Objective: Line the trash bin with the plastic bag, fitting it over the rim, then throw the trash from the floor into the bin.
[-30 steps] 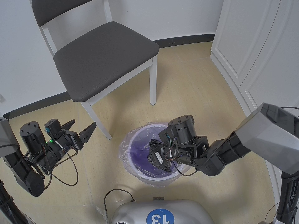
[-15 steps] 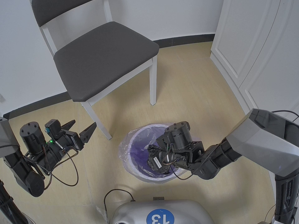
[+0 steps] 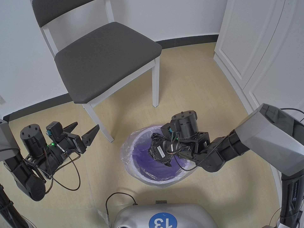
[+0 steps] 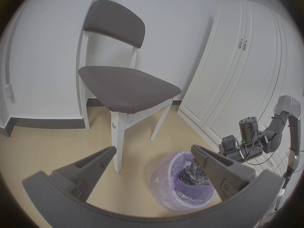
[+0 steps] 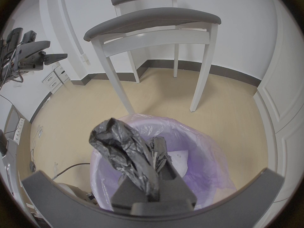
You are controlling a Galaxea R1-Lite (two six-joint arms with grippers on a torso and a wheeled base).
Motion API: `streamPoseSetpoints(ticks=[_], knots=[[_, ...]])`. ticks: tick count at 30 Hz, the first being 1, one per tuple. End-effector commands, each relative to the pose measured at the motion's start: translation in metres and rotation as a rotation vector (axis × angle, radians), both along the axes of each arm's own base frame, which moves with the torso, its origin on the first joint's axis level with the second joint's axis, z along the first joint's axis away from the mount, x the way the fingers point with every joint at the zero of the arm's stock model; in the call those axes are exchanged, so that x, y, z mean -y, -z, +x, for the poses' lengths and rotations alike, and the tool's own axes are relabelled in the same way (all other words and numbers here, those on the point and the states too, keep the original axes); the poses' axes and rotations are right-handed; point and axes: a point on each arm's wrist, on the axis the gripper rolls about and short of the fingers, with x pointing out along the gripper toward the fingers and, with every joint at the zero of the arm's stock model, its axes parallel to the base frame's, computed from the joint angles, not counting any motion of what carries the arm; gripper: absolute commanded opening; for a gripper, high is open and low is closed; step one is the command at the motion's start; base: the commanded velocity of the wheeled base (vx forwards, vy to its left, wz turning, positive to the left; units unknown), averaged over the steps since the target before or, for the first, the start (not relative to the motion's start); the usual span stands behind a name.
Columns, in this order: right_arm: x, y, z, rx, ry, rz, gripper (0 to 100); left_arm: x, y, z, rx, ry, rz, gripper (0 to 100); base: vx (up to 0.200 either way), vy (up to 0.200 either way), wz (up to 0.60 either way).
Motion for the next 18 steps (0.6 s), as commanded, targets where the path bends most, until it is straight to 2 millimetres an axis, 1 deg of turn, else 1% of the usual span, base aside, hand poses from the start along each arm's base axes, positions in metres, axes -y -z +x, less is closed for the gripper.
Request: streamPoseSetpoints(ticks=[1,5,6,7,10,12,14,16,17,18], knots=[[0.007,0.004,-0.019,-0.038,-0.017,-0.034,0,0.003,0.0,-0.001,0.01,0.009,-0.002,100,0.0,0.0,0.0],[0.013,0.011,-0.049,-0.088,-0.058,-0.085,0,0.005,0.0,-0.003,0.009,0.019,-0.002,100,0.0,0.0,0.0],[0.013,0.011,-0.05,-0.088,-0.061,-0.085,0,0.005,0.0,-0.003,0.009,0.019,-0.002,100,0.0,0.0,0.0],[0.012,0.013,-0.057,-0.095,-0.076,-0.094,0,0.005,0.0,-0.004,0.007,0.019,-0.001,100,0.0,0.0,0.0],[0.01,0.012,-0.067,-0.092,-0.099,-0.098,0,0.005,-0.001,-0.005,0.007,0.018,-0.001,100,0.0,0.0,0.0],[0.008,0.012,-0.069,-0.087,-0.111,-0.102,0,0.005,-0.001,-0.005,0.007,0.018,-0.001,100,0.0,0.0,0.0],[0.006,0.012,-0.066,-0.081,-0.113,-0.098,0,0.005,0.0,-0.004,0.007,0.018,-0.001,100,0.0,0.0,0.0],[0.002,0.009,-0.056,-0.062,-0.104,-0.078,0,0.005,0.001,-0.003,0.004,0.018,-0.001,100,0.0,0.0,0.0],[0.002,0.011,-0.051,-0.06,-0.097,-0.076,0,0.005,0.001,-0.003,0.003,0.018,0.0,100,0.0,0.0,0.0],[0.001,0.015,-0.042,-0.057,-0.086,-0.074,0,0.005,0.001,-0.003,0.003,0.016,0.0,100,0.0,0.0,0.0]])
